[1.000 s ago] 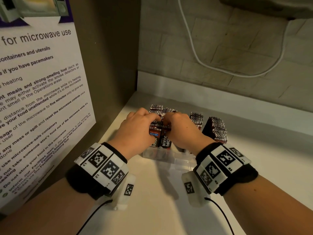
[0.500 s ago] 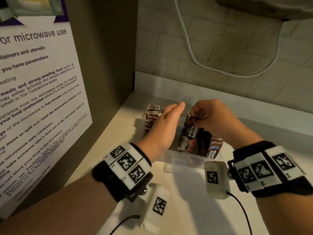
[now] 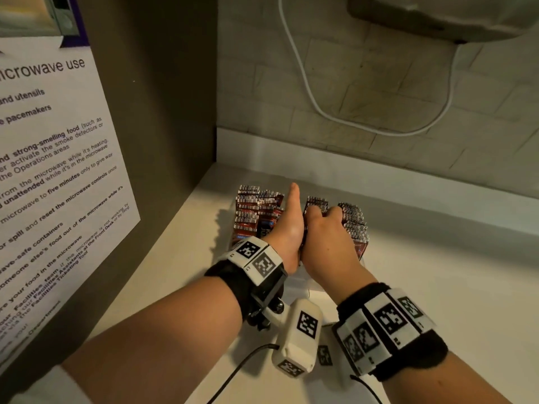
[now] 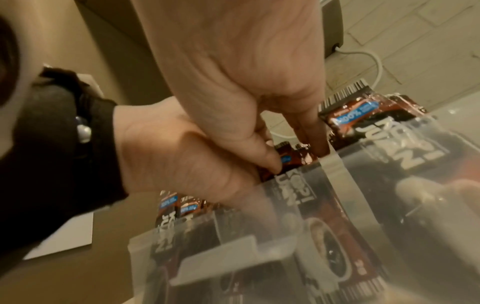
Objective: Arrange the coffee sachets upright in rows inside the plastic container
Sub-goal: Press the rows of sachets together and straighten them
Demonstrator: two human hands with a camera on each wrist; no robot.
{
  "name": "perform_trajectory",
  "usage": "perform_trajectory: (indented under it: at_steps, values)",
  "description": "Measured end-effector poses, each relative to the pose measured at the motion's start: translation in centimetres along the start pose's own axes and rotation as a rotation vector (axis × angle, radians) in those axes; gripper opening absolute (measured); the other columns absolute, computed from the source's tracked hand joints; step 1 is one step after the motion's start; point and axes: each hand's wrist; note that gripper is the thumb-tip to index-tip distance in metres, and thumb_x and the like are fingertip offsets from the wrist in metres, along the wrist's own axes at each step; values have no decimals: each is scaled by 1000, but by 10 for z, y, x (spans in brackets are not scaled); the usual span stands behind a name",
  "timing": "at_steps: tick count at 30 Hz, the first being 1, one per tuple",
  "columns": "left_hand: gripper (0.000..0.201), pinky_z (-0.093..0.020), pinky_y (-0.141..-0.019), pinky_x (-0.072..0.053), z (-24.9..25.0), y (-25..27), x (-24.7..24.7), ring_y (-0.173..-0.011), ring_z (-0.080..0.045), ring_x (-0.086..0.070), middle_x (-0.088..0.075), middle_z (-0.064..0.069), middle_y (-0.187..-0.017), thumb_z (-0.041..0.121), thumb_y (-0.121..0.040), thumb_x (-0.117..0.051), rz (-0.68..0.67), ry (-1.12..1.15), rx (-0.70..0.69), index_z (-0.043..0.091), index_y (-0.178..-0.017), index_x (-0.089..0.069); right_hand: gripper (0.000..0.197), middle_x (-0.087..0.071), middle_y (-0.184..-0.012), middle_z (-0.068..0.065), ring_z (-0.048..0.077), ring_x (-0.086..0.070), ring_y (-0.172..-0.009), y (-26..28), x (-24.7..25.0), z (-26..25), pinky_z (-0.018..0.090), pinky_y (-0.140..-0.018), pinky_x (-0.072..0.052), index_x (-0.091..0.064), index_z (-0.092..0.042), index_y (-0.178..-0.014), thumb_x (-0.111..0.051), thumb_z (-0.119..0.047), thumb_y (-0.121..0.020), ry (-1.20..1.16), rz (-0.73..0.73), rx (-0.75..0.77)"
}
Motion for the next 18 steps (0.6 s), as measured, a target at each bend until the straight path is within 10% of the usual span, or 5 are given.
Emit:
perform_trajectory:
  at_steps: [6,13,18]
  values:
    - [76,-36,-75,-50,-1,-10,6,-96,-24,-64,-69,-12,-102,76,-89,-27,18,43,15,15,-113,-66,70,-24,-133,17,38,-34,-126,-3,0,-4,38,-97,-47,-10,-6,-146,-50,-2,-88,287,-38,202]
    - [77,-37,-88,-49,-4,-21,7,-112,-27,-61,-62,-20,-125,73,-91,-28,-65,86,26,10,-124,-59,60,-38,-133,15,27,-47,-115,-2,8,0,11,-82,-29,-30,-7,-136,-57,2,-83,-415,266,37]
    - [82,-38,-84,-50,-6,-35,11,-113,-29,-61,-65,-14,-118,81,-84,-24,-67,85,66,16,-115,-63,67,-55,-114,14,30,-59,-103,1,5,5,38,-83,-52,-17,-11,-145,-49,1,-87,-796,90,-216]
Point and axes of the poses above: each hand's wrist, its own y-axis away from the middle knuckle, its own x-axis out of the back of the hand, z = x × y
